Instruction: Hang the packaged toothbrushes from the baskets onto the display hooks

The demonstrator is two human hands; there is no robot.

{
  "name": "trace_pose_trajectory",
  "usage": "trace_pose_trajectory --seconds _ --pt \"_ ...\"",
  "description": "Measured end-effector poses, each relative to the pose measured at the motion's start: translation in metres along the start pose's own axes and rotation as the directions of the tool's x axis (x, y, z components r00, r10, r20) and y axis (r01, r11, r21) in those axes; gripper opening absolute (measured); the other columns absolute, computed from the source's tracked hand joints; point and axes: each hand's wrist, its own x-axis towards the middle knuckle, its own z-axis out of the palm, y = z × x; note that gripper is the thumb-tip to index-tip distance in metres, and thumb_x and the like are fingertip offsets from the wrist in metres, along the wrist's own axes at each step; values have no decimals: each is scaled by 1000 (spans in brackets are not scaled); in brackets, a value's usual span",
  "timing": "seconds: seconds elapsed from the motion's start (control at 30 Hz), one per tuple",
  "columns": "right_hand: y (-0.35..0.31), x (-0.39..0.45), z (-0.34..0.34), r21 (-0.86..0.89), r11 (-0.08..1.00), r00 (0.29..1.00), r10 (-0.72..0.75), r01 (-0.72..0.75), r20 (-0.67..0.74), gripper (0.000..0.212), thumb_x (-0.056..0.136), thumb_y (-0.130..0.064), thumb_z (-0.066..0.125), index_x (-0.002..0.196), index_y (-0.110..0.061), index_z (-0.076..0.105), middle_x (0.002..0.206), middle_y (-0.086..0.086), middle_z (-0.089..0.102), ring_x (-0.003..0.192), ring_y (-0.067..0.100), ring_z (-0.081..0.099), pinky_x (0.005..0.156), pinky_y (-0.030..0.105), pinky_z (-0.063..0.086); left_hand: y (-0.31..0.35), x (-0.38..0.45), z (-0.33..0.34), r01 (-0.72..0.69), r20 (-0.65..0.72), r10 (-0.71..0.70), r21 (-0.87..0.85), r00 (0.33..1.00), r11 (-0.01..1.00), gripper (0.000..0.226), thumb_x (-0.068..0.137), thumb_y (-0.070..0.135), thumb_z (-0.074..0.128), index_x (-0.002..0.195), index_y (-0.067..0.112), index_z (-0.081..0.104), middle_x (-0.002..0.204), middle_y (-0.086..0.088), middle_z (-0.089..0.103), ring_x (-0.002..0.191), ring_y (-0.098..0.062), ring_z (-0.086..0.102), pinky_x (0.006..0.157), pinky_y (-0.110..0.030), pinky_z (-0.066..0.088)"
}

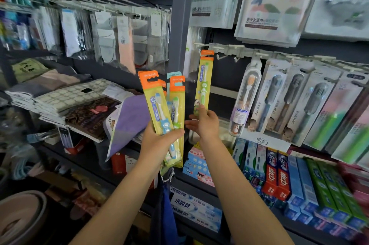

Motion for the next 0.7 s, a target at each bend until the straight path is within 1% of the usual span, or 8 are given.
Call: trace_pose_trajectory --seconds 0.1,0.2,0.33,0.37,0.43,0.5,0.63,0.7 --pt "4 -6 -8 10 996 996 86 -86 17 24 107 -30 50 95 -9 52 85 17 65 58 26 66 60 37 60 0 -3 2 8 -2 -8 3 1000 1000 43 80 3 80 109 31 65 98 9 77 92 -10 74 79 -30 55" --pt "6 -15 -18 16 994 994 112 -112 21 23 106 -30 51 104 -6 52 90 17 64 56 23 67 62 36 59 1 -6 5 15 13 -15 1 1000 1000 42 79 2 81 107 30 66 96 8 78 91 -14 75 79 -32 57" --pt "-2 -32 -32 -17 999 995 32 -31 91 33 105 -33 53 107 -2 64 85 15 67 60 22 66 58 33 54 6 -11 14 22 62 -23 10 998 1000 40 80 3 81 104 31 66 93 11 78 88 -10 75 76 -27 59" --pt "-4 -36 -34 -22 1000 989 -1 4 146 38 104 -38 54 103 -3 68 89 18 69 69 29 68 63 36 56 8 -12 16 26 73 -28 21 997 999 38 80 4 81 102 31 67 92 12 78 87 -9 74 75 -27 58" --pt "-7 -43 -37 -49 997 964 -42 57 261 48 95 -54 59 102 -11 76 107 20 74 97 41 70 90 49 58 9 -12 19 42 95 -46 44 994 998 34 78 7 83 101 29 69 91 9 78 86 -11 75 77 -31 58" --pt "-8 -46 -40 -55 996 940 -51 74 337 52 87 -64 61 109 -19 78 117 11 74 115 32 67 109 52 47 10 -13 21 55 112 -61 56 992 997 31 78 8 83 101 25 71 90 6 78 86 -14 75 77 -34 58" --pt "-9 -51 -45 -66 996 920 -36 67 389 62 82 -71 67 121 -24 74 126 -1 72 129 19 60 117 49 37 12 -16 22 47 125 -56 77 991 996 31 77 7 83 100 25 72 89 5 78 83 -14 75 82 -39 59" --pt "-11 -55 -48 -84 995 920 -22 59 391 48 89 -55 69 122 -20 72 123 -1 73 124 19 63 115 49 41 12 -16 21 34 133 -47 95 990 995 32 77 6 83 101 25 73 91 4 79 86 -16 75 87 -42 59"
